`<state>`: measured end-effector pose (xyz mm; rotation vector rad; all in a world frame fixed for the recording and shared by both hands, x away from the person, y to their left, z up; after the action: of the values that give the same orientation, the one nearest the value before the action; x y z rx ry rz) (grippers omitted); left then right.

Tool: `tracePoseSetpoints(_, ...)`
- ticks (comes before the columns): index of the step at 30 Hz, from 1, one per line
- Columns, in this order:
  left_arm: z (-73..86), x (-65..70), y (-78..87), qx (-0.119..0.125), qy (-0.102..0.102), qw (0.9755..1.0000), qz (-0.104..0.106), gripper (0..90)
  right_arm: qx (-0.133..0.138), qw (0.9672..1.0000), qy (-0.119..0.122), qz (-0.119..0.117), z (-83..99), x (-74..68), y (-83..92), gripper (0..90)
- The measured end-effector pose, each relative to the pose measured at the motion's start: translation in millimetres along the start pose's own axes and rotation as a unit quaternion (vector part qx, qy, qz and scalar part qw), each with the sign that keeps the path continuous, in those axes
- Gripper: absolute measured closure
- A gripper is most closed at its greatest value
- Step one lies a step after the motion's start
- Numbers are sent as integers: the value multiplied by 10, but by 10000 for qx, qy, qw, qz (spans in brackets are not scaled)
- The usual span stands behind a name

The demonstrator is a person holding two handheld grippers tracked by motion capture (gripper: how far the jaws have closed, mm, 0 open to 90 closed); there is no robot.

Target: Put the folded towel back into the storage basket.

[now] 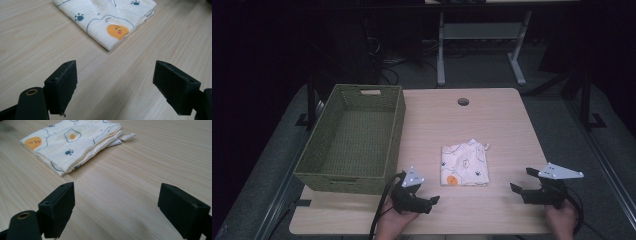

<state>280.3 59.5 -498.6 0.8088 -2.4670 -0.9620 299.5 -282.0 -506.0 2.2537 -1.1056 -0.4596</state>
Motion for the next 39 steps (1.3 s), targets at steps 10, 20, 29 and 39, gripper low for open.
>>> tracePoseSetpoints(10,26,22,-7,-44,8,10000,16,194,63,9999,-58,-113,-8,-38,9,137)
tracePoseSetpoints(20,14,51,-12,-38,-74,10000,35,194,66,9999,-142,4,-10,13,4,137)
tracePoseSetpoints(29,-117,139,-35,-41,-249,9997,72,197,125,9996,-229,48,-3,39,16,137)
tracePoseSetpoints(39,-344,186,-117,-174,-490,9986,112,197,100,9997,-221,95,3,45,26,137)
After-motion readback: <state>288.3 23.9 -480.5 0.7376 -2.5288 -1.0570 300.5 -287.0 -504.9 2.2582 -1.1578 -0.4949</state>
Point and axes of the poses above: each handheld gripper's, and its own axes: y roughly backward along the jaws, z roughly out of its underside, x roughly to its right, the point moved 7 cm from there along -y, roughly forward along the jaws, and after that the axes turned 4 degrees about -x, right-handed, at the moved point
